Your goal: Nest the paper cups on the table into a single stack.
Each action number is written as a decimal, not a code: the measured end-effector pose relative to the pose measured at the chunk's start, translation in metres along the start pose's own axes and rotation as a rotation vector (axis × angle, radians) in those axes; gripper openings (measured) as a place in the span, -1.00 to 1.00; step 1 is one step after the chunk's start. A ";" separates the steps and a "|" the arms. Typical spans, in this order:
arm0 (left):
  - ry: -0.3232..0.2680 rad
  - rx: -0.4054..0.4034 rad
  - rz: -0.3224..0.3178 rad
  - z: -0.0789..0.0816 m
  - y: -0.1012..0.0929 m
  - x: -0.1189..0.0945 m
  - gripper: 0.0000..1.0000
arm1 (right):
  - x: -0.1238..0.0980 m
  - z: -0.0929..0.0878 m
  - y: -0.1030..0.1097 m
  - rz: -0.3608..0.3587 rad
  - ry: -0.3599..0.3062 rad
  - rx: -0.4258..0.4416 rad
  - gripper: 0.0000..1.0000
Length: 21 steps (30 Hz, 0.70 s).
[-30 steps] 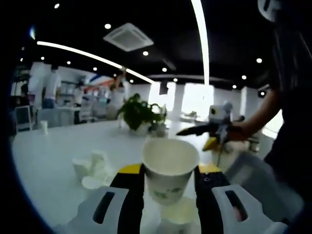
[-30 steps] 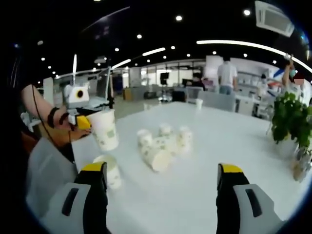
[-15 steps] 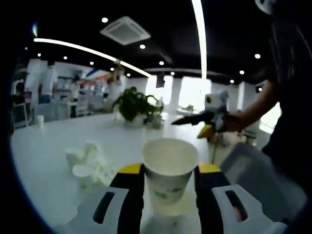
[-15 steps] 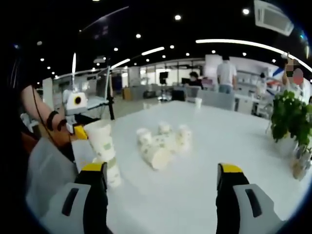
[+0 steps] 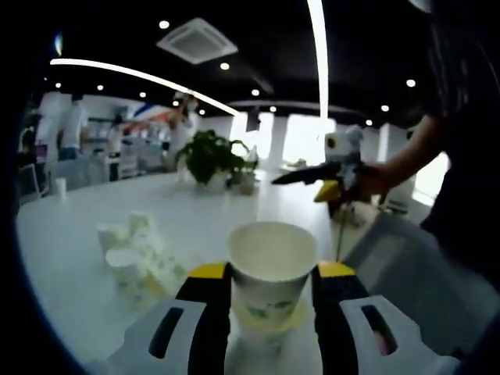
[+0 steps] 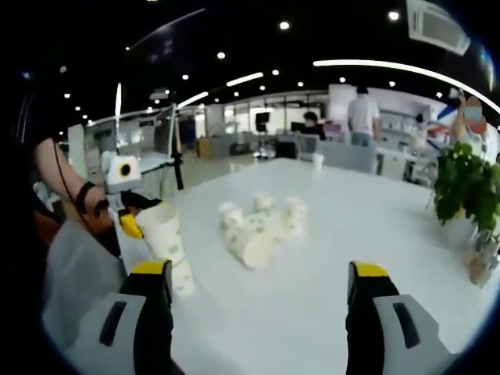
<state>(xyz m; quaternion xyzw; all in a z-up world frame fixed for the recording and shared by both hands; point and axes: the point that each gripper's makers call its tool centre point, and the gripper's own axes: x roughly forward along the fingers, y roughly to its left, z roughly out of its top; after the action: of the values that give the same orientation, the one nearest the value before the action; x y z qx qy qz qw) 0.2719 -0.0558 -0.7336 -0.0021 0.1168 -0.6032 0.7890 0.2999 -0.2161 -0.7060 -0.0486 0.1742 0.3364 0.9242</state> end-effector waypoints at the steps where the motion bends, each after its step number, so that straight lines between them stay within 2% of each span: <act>1: 0.007 -0.001 -0.002 -0.003 0.000 0.001 -0.22 | 0.000 0.000 0.000 0.001 -0.001 0.004 0.81; 21: 0.064 0.003 -0.015 -0.020 -0.001 0.004 -0.19 | -0.002 0.000 -0.002 0.000 0.001 0.006 0.80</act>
<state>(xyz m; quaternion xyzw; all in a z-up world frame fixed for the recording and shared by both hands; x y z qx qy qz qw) 0.2679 -0.0570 -0.7539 0.0177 0.1411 -0.6091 0.7802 0.3002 -0.2187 -0.7053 -0.0461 0.1758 0.3358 0.9242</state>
